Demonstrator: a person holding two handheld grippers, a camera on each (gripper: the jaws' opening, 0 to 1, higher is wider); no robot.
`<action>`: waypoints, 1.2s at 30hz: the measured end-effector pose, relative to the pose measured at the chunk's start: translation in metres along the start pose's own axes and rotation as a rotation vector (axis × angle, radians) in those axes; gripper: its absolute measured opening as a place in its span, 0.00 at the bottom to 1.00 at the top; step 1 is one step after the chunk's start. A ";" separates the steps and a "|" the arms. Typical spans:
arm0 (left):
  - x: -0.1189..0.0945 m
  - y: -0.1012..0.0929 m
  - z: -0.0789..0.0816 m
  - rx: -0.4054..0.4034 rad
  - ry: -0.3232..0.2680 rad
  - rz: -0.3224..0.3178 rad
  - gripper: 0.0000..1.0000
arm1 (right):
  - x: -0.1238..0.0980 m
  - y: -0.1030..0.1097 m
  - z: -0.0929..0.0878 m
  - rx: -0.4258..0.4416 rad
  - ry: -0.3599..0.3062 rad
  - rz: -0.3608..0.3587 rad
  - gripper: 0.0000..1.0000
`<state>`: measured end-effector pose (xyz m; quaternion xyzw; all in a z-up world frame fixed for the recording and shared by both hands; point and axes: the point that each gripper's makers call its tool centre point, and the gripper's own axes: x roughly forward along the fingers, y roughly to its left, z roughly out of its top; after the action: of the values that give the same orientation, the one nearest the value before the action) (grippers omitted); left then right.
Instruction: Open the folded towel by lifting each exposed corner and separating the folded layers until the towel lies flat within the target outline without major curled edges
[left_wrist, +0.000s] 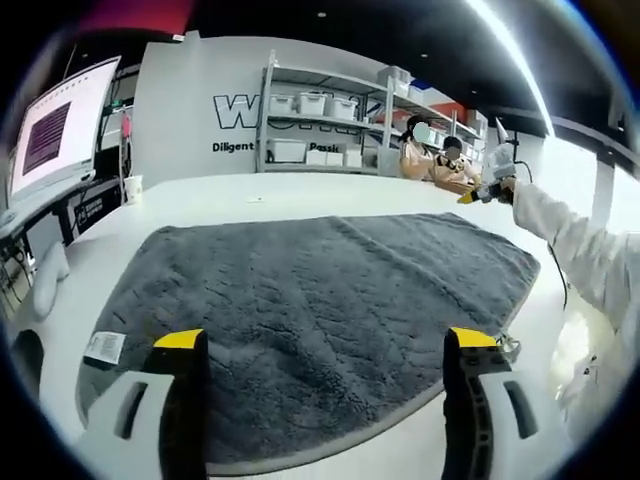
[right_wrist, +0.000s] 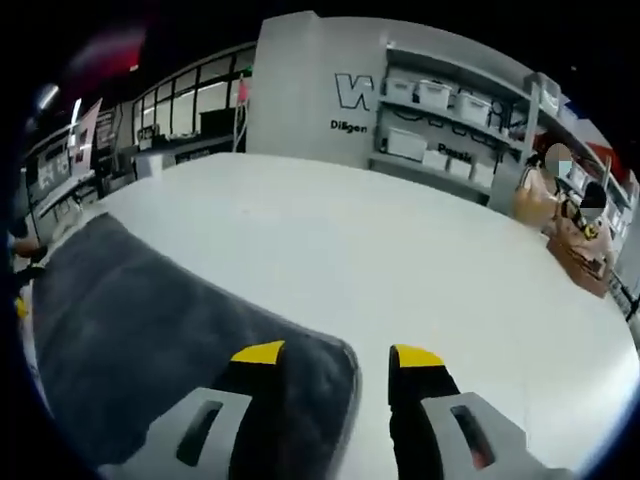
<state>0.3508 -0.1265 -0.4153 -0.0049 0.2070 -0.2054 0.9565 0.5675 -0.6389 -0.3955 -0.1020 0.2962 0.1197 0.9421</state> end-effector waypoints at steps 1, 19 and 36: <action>-0.001 -0.002 0.000 -0.003 -0.004 -0.006 0.99 | 0.002 -0.001 0.000 0.000 0.000 0.000 0.34; -0.004 -0.004 -0.007 -0.019 0.016 -0.003 0.99 | 0.043 -0.016 -0.026 0.106 0.061 0.060 0.09; 0.001 -0.006 -0.013 -0.015 0.041 0.000 0.98 | 0.048 -0.021 -0.027 0.058 0.050 0.055 0.00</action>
<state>0.3441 -0.1309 -0.4268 -0.0080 0.2281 -0.2037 0.9521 0.5972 -0.6578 -0.4422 -0.0696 0.3258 0.1341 0.9333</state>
